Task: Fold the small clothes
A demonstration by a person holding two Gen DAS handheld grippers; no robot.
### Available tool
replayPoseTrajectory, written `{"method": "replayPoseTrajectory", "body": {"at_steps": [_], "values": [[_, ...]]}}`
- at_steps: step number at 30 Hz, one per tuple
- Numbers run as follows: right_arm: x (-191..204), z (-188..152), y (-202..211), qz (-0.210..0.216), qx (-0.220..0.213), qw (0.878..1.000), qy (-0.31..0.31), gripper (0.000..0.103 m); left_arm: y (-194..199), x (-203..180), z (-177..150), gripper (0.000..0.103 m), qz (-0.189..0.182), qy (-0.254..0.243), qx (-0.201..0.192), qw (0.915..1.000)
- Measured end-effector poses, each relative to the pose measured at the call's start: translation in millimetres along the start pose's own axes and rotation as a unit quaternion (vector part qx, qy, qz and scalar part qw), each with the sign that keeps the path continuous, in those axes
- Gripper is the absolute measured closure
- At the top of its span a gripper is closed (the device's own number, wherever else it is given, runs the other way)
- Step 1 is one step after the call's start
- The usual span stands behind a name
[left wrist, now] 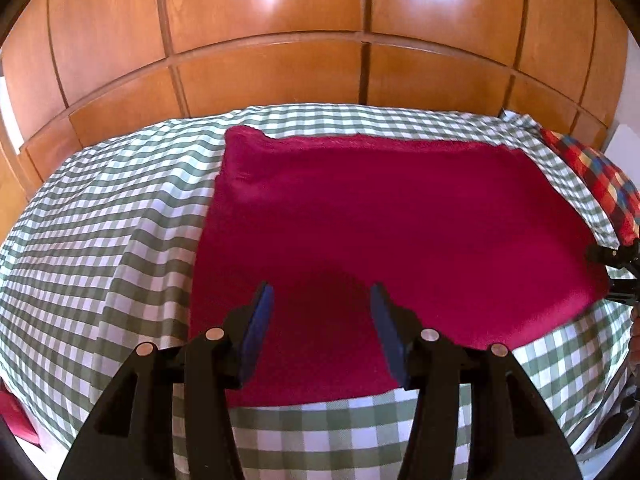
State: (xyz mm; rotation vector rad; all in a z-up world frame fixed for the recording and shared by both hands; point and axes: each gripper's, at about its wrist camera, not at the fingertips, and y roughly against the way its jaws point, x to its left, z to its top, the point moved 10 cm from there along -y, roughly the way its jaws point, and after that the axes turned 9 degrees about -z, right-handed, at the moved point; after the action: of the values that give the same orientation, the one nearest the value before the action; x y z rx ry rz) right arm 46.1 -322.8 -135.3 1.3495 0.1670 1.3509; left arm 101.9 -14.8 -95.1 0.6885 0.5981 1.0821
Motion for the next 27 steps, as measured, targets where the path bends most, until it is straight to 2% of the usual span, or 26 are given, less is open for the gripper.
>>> {"method": "replayPoseTrajectory", "body": {"at_steps": [4, 12, 14, 19, 27], "values": [[4, -1, -3, -0.001, 0.001, 1.000, -0.001, 0.039, -5, -6, -7, 0.053, -0.002, -0.007, 0.008, 0.9999], [12, -2, -15, -0.013, 0.005, 1.000, 0.006, 0.068, -10, -7, -13, 0.053, -0.004, -0.008, 0.015, 0.9998], [18, -1, -19, -0.014, 0.004, 1.000, 0.008, 0.072, -11, -7, -13, 0.053, -0.006, -0.008, 0.016, 0.9998], [38, 3, -13, -0.014, -0.009, 1.000, 0.024, 0.075, -11, -7, -14, 0.053, -0.011, -0.002, 0.014, 0.9998], [93, 19, 1, -0.002, -0.038, 0.996, 0.078, 0.076, -8, -4, -14, 0.053, -0.033, 0.012, 0.010, 0.9993]]}}
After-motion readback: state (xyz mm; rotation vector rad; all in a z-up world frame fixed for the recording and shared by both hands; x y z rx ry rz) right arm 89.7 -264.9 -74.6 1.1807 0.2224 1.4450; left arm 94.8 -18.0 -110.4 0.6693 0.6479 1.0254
